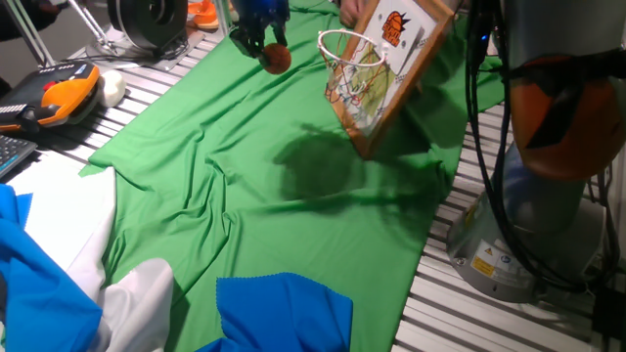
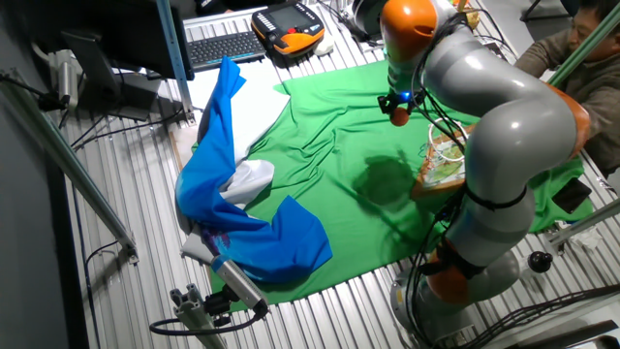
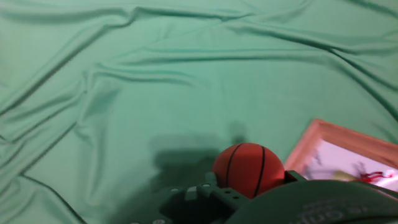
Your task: Grab a basketball, release it and shoot it into the basket
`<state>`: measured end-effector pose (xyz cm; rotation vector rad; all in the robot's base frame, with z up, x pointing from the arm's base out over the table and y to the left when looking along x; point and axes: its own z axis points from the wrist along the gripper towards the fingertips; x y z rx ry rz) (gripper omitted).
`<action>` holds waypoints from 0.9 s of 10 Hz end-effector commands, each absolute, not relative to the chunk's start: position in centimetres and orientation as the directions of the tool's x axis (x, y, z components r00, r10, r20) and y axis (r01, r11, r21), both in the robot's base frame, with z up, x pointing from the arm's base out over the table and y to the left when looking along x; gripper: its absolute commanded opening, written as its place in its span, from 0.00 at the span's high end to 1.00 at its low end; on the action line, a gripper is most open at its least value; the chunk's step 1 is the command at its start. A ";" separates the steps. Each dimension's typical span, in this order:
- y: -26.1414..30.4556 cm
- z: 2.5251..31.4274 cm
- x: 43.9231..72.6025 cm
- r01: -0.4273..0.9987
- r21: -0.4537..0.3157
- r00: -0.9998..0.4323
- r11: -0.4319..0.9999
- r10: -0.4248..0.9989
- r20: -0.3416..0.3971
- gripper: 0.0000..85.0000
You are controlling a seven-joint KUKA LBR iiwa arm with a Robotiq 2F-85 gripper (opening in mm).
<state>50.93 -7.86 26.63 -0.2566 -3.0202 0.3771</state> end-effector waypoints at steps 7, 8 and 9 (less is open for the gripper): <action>-17.1 35.3 49.0 0.064 -0.261 -0.976 0.963 0.115 0.184 1.00; -18.3 35.5 49.0 0.050 -0.274 -0.978 0.961 0.103 0.184 1.00; -19.3 35.6 48.8 0.036 -0.277 -0.980 0.960 0.089 0.180 1.00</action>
